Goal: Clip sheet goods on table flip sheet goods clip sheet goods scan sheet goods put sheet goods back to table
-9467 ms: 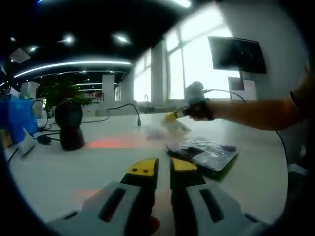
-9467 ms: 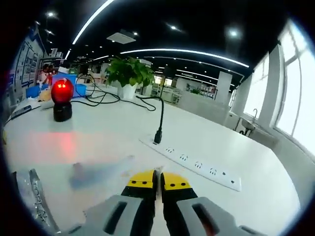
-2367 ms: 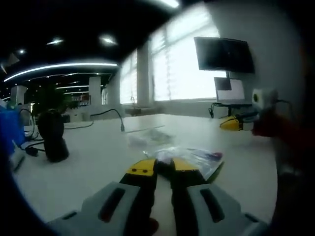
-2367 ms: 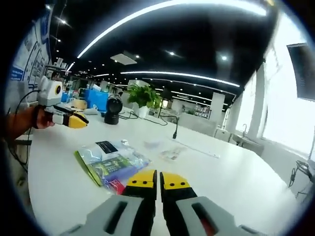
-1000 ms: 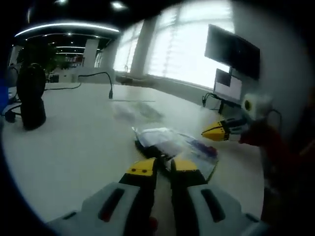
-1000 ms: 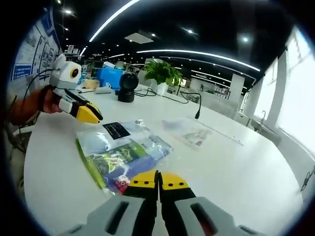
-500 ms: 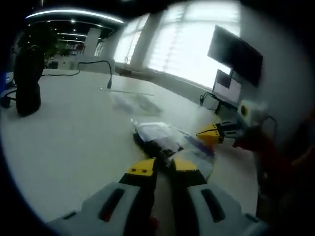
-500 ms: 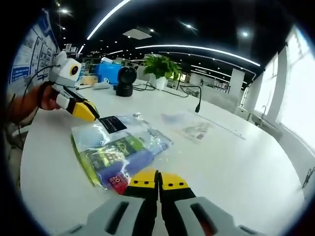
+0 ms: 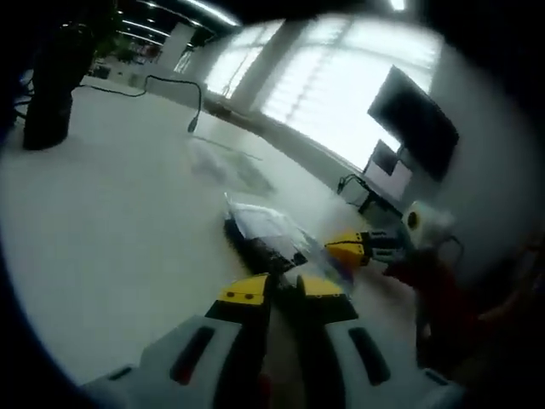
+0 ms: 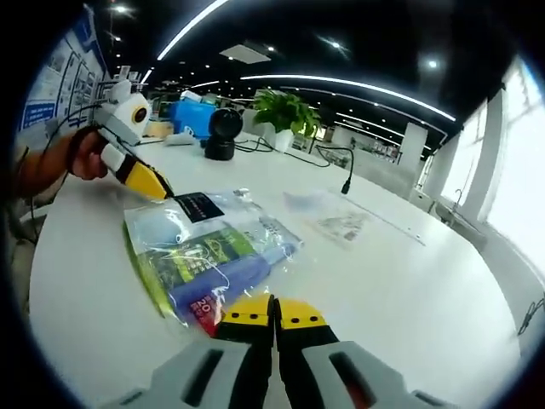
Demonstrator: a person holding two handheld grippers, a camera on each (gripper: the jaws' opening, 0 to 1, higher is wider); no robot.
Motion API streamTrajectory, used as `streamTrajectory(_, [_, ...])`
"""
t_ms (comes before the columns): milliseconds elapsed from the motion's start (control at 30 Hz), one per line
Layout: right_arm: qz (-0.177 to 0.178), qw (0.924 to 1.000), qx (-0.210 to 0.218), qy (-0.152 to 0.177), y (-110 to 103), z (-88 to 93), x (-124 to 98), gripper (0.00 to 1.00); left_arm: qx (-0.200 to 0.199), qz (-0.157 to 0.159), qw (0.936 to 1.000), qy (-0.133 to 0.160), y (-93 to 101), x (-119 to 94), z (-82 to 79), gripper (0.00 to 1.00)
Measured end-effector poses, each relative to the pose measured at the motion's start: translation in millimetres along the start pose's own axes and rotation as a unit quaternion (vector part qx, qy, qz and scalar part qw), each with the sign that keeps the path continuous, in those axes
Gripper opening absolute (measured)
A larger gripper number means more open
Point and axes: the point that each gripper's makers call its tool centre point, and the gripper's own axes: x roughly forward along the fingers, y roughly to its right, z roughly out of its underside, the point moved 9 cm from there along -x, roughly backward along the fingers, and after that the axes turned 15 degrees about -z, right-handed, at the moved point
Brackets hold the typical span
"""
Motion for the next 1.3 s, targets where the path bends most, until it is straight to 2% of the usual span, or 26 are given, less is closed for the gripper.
streamTrajectory(167, [0.000,1.0000,0.001,0.001,1,0.4,0,0.00,-0.018,0.012,0.9998,-0.004,2.9,1,-1.7,0.05])
streamTrajectory(400, [-0.001,0.9999,0.012,0.011,1,2.2,0,0.00,-0.015,0.024,0.9996,0.001,15.1,3,-3.6,0.05])
streamTrajectory(567, [-0.001,0.9998,0.013,0.013,1,2.6,0,0.00,-0.014,0.025,0.9996,0.001,13.6,5,-6.0,0.05])
streamTrajectory(633, [-0.003,0.9998,0.015,0.015,2,3.2,0,0.00,-0.021,0.025,0.9995,-0.003,11.4,8,-6.0,0.05])
streamTrajectory(733, [-0.004,0.9997,0.018,0.018,2,3.8,0,0.00,-0.063,0.046,0.9969,-0.010,12.7,10,-6.7,0.05])
streamTrajectory(800, [-0.004,0.9997,0.017,0.019,2,3.8,0,0.00,-0.071,0.052,0.9961,-0.009,12.3,10,-7.2,0.04])
streamTrajectory(967, [-0.005,0.9997,0.015,0.017,2,3.5,0,0.00,-0.066,0.059,0.9957,-0.026,17.5,13,-2.5,0.03])
streamTrajectory(1200, [-0.005,0.9996,0.019,0.021,2,4.1,0,0.00,-0.073,0.062,0.9950,-0.028,26.3,14,-9.4,0.00])
streamTrajectory(1300, [-0.006,0.9995,0.021,0.023,2,4.7,0,0.00,-0.065,0.060,0.9958,-0.023,32.1,13,-13.7,0.00])
